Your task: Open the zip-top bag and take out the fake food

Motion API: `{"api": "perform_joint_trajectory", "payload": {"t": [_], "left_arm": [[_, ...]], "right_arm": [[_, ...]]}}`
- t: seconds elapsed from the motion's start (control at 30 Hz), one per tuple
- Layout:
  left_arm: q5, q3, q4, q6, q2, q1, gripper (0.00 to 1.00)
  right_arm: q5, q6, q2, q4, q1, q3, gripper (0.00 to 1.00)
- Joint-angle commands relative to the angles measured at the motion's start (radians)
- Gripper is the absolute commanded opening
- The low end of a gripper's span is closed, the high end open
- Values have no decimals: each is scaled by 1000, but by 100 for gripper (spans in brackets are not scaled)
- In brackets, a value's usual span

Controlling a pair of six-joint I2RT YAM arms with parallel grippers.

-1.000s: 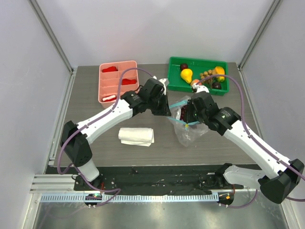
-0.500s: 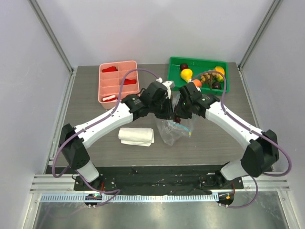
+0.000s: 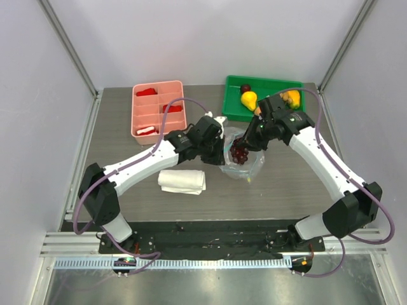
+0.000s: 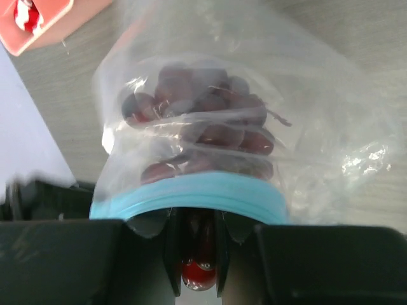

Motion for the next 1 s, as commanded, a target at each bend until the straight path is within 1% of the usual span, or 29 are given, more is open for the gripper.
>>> {"api": "perform_joint_trajectory", "payload": {"t": [0.0, 0.03, 0.07, 0.17, 0.27, 0.3, 0.37, 0.43, 0.5, 0.57, 0.6, 0.63, 0.7, 0.73, 0.77, 0.8, 0.87, 0.93, 0.97], "left_arm": [[-37, -28, 8, 17, -10, 60, 0], [-36, -28, 13, 19, -10, 68, 0], [-35, -13, 18, 23, -7, 77, 0], [-35, 33, -2, 36, 15, 105, 0], [-30, 87, -16, 49, 50, 111, 0], [-26, 113, -22, 48, 61, 111, 0], [-15, 139, -54, 36, 85, 117, 0], [-3, 165, -68, 19, 110, 122, 0], [8, 170, -61, 3, 114, 123, 0], [22, 175, -47, -6, 117, 123, 0], [22, 176, -50, -10, 123, 125, 0], [29, 176, -51, -12, 124, 125, 0], [34, 176, -57, -17, 128, 125, 0], [34, 173, -57, -24, 130, 126, 0], [31, 173, -65, -30, 128, 125, 0], [29, 173, -68, -35, 128, 125, 0], [25, 178, -77, -52, 128, 128, 0], [26, 184, -82, -66, 134, 128, 0], [31, 185, -82, -72, 136, 128, 0]], "right_arm": [[-241, -158, -32, -196, -15, 105, 1], [-244, -188, -30, -226, -15, 113, 1], [-250, -253, -36, -240, -15, 112, 1], [-293, -348, -62, -286, -17, 104, 1], [-395, -373, -95, -278, -15, 105, 1], [-484, -385, -104, -252, -17, 110, 1], [-559, -385, -125, -231, -17, 122, 1], [-621, -374, -142, -208, -15, 141, 1], [-649, -365, -150, -194, -14, 133, 1], [-580, -373, -158, -191, -18, 157, 1], [-575, -362, -154, -177, -35, 180, 1], [-565, -348, -142, -159, -47, 196, 1], [-482, -309, -116, -87, -85, 268, 1], [-386, -263, -99, -64, -101, 297, 1], [-324, -240, -63, -29, -118, 350, 1], [-267, -221, -49, -7, -144, 368, 1], [-114, -183, -6, 63, -171, 389, 1], [-7, -173, 29, 108, -211, 386, 1], [85, -176, 69, 160, -224, 374, 1]]}}
